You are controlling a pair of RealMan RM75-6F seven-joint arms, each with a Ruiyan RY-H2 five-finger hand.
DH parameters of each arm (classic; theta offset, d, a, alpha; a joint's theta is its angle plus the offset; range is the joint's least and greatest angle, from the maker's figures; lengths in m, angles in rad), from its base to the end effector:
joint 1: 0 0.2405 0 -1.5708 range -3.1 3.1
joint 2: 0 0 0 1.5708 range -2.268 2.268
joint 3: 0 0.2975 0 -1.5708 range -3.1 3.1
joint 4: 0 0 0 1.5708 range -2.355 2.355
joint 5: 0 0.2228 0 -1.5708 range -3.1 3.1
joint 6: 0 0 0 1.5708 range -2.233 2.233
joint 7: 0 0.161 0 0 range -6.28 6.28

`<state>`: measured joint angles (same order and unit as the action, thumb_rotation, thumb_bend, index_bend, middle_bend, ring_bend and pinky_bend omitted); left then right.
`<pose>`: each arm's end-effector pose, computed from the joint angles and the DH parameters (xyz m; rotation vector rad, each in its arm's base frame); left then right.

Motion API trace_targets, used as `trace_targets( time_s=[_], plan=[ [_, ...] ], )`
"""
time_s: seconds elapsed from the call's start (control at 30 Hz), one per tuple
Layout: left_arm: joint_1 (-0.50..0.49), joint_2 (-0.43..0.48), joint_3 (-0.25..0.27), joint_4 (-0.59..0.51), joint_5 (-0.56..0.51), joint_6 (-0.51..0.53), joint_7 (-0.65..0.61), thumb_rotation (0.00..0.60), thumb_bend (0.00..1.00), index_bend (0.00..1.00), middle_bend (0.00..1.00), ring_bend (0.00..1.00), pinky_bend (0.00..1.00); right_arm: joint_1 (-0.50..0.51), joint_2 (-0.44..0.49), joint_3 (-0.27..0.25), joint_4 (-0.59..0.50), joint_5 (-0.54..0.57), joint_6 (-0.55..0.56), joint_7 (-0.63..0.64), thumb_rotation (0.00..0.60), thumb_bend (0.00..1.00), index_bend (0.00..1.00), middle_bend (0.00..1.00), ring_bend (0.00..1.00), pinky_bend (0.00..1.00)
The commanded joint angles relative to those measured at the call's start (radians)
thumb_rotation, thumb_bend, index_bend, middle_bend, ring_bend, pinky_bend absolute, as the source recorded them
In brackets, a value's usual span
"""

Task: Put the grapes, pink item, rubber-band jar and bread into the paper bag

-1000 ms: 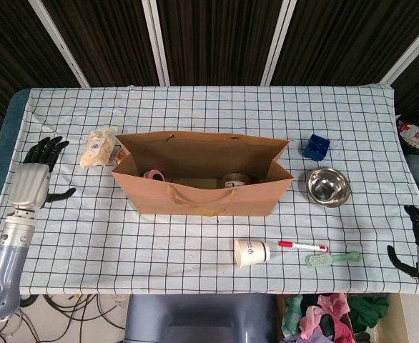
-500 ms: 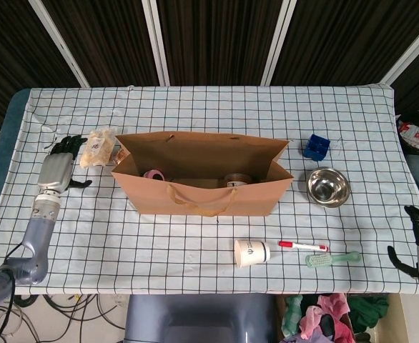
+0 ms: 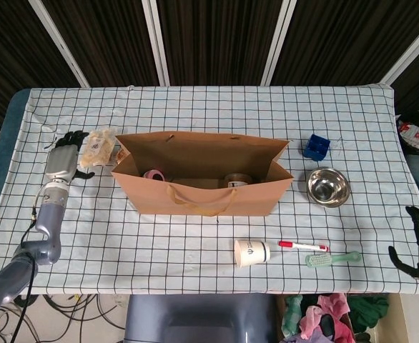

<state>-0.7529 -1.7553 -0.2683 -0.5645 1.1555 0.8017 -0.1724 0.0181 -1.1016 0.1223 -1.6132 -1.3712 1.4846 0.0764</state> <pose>-0.3248 0.4950 0.0246 -1.3941 -1.0128 -0.8196 -0.3794 -0.1920 0.1914 1.1688 -0.9794 0.8941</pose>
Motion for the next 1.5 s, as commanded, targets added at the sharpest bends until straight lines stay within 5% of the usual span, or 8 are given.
trace_targets(
  time_s=[0.03,0.83,1.13,1.5],
  plan=[
    [-0.022,-0.042,0.006,0.068,0.017,-0.033,-0.043,0.600,0.03,0.14,0.08,0.00,0.11,0.000,0.000,0.000,0.000,0.001,-0.001,0.000,0.600,0.30,0.10,0.09,0.18,0.33],
    [-0.108,-0.231,0.012,0.378,0.070,-0.098,-0.183,0.600,0.19,0.21,0.15,0.01,0.14,-0.004,0.005,0.002,-0.004,0.010,-0.005,0.015,0.600,0.30,0.10,0.09,0.18,0.33],
    [-0.109,-0.264,-0.001,0.452,0.061,-0.072,-0.067,0.600,0.41,0.33,0.33,0.19,0.30,-0.005,0.009,0.001,-0.011,0.015,-0.010,0.020,0.600,0.30,0.10,0.09,0.18,0.33],
    [-0.103,-0.270,-0.041,0.455,0.027,-0.024,0.034,0.600,0.51,0.67,0.64,0.45,0.59,-0.004,0.014,-0.001,-0.017,0.016,-0.019,0.028,0.600,0.30,0.10,0.09,0.19,0.33]
  ],
)
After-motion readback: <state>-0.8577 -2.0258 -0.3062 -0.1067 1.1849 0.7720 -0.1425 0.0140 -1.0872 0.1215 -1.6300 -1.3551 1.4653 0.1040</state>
